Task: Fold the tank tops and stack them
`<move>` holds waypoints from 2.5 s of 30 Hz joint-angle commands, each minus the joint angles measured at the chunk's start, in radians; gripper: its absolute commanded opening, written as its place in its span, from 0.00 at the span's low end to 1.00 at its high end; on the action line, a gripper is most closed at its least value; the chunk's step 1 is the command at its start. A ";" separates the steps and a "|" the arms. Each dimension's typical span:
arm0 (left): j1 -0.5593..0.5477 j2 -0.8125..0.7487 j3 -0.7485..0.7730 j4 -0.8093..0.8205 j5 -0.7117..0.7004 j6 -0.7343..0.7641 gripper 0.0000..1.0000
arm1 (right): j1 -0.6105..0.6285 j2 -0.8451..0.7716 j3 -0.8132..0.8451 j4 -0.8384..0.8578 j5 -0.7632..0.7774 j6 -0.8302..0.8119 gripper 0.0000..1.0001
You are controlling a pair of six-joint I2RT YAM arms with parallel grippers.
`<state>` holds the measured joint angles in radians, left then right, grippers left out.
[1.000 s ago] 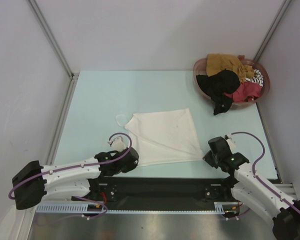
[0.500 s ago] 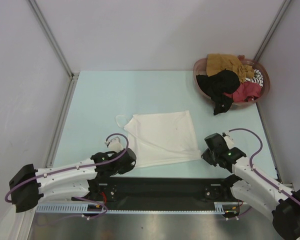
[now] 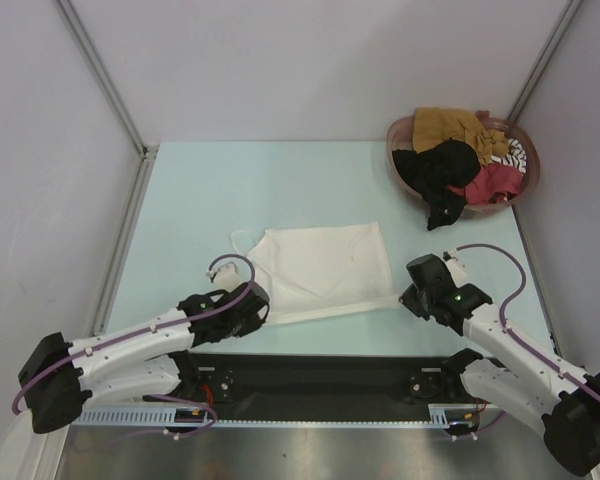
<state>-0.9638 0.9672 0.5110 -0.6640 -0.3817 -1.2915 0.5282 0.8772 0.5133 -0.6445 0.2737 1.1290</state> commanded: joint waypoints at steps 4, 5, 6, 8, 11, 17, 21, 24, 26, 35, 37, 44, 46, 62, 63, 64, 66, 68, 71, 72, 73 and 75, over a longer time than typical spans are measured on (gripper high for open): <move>0.071 -0.015 0.093 -0.017 0.004 0.122 0.06 | 0.004 0.071 0.088 0.031 0.052 -0.011 0.01; 0.080 -0.012 0.107 -0.017 0.009 0.141 0.06 | 0.004 0.081 0.094 0.032 0.051 -0.011 0.01; 0.088 -0.007 0.112 -0.013 0.010 0.150 0.06 | 0.003 0.098 0.100 0.037 0.056 -0.014 0.01; 0.117 0.008 0.127 -0.003 0.015 0.178 0.06 | 0.003 0.115 0.114 0.048 0.062 -0.015 0.02; 0.151 0.028 0.145 0.009 0.021 0.213 0.06 | 0.001 0.146 0.139 0.063 0.076 -0.026 0.02; 0.203 0.077 0.167 0.040 0.030 0.267 0.06 | -0.028 0.195 0.165 0.147 0.075 -0.087 0.02; 0.237 0.117 0.173 0.072 0.041 0.297 0.06 | -0.062 0.235 0.174 0.193 0.056 -0.118 0.02; 0.258 0.154 0.175 0.104 0.055 0.317 0.06 | -0.080 0.276 0.177 0.223 0.039 -0.138 0.02; 0.272 0.175 0.184 0.116 0.058 0.331 0.06 | -0.092 0.310 0.185 0.238 0.032 -0.149 0.02; 0.326 0.275 0.228 0.159 0.053 0.385 0.07 | -0.125 0.416 0.223 0.333 -0.001 -0.192 0.04; 0.336 0.300 0.238 0.165 0.056 0.400 0.08 | -0.128 0.453 0.231 0.365 -0.016 -0.207 0.05; 0.346 0.301 0.250 0.171 -0.019 0.428 0.40 | -0.145 0.534 0.280 0.414 -0.083 -0.253 0.28; 0.347 0.265 0.238 0.179 -0.042 0.437 0.52 | -0.146 0.520 0.268 0.437 -0.087 -0.262 0.29; 0.346 -0.034 0.011 0.287 0.156 0.491 0.73 | -0.189 0.223 0.007 0.577 -0.304 -0.456 0.45; 0.347 -0.033 0.012 0.288 0.146 0.497 0.76 | -0.200 0.224 -0.005 0.594 -0.330 -0.463 0.48; 0.347 -0.027 0.026 0.290 0.144 0.514 0.77 | -0.217 0.244 -0.002 0.608 -0.356 -0.474 0.50; 0.347 0.008 0.052 0.287 0.142 0.532 0.76 | -0.220 0.279 0.051 0.602 -0.386 -0.509 0.42; 0.347 0.053 0.098 0.279 0.136 0.576 0.73 | -0.205 0.356 0.109 0.545 -0.384 -0.578 0.36; 0.347 0.080 0.141 0.267 0.116 0.653 0.73 | -0.175 0.443 0.195 0.502 -0.370 -0.661 0.36; 0.349 0.077 0.138 0.273 0.118 0.691 0.74 | -0.169 0.456 0.206 0.500 -0.375 -0.704 0.36; 0.347 0.071 0.126 0.280 0.115 0.705 0.76 | -0.165 0.466 0.215 0.499 -0.369 -0.722 0.37; 0.349 0.044 0.101 0.311 0.121 0.730 0.79 | -0.160 0.480 0.215 0.511 -0.366 -0.762 0.41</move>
<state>-0.6247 1.0439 0.6044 -0.3988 -0.2562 -0.6632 0.3588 1.3449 0.6956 -0.1398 -0.0807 0.4858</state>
